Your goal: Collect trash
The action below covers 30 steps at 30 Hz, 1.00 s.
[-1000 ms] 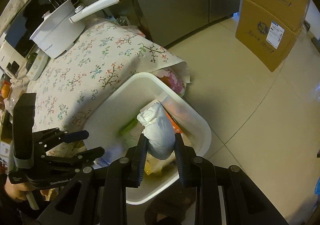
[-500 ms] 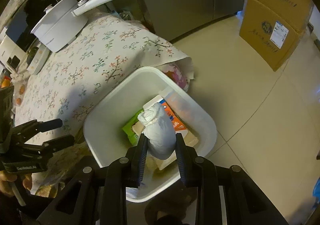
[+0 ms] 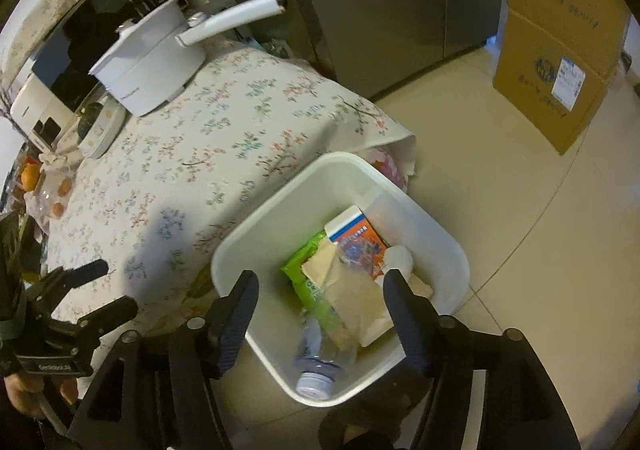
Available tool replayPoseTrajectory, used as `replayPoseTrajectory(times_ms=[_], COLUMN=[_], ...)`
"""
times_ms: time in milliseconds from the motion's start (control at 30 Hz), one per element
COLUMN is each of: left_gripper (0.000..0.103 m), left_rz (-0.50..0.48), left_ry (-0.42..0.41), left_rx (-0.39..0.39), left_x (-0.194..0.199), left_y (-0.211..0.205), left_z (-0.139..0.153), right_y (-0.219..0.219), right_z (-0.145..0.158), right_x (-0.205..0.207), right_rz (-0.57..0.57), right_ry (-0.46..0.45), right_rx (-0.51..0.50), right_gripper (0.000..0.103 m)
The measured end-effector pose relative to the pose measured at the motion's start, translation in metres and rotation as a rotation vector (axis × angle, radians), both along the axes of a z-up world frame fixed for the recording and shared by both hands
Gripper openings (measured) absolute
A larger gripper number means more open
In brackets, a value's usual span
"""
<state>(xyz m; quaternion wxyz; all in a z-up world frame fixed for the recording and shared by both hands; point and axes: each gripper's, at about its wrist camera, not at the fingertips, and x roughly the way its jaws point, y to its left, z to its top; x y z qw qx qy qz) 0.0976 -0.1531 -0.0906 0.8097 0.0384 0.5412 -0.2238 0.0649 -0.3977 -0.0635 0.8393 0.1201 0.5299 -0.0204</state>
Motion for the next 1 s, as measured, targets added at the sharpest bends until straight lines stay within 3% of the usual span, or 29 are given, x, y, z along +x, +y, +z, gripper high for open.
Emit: replayPoseTrajectory(times_ms=[233, 433, 667, 767, 1000], left_gripper=[0.102, 0.102, 0.102, 0.102, 0.102], left_rz=[0.147, 0.293, 0.448, 0.479, 0.496], left_ry=[-0.180, -0.305, -0.510, -0.556, -0.558], left_rx=[0.051, 0.048, 0.072, 0.068, 0.050], left_x=[-0.039, -0.073, -0.116, -0.125, -0.127], left_y=[0.046, 0.082, 0.115, 0.123, 0.129], left_z=[0.032, 0.056, 0.088, 0.090, 0.086], right_y=[0.055, 0.094, 0.130, 0.139, 0.144], right_z=[0.037, 0.063, 0.083, 0.088, 0.092], right_x=[-0.028, -0.058, -0.087, -0.092, -0.090], right_rz=[0.085, 0.123, 0.150, 0.161, 0.146], right_ry=[-0.148, -0.295, -0.447, -0.499, -0.536], right_rx=[-0.064, -0.170, -0.244, -0.270, -0.271], right_gripper=[0.084, 0.088, 0.089, 0.091, 0.091])
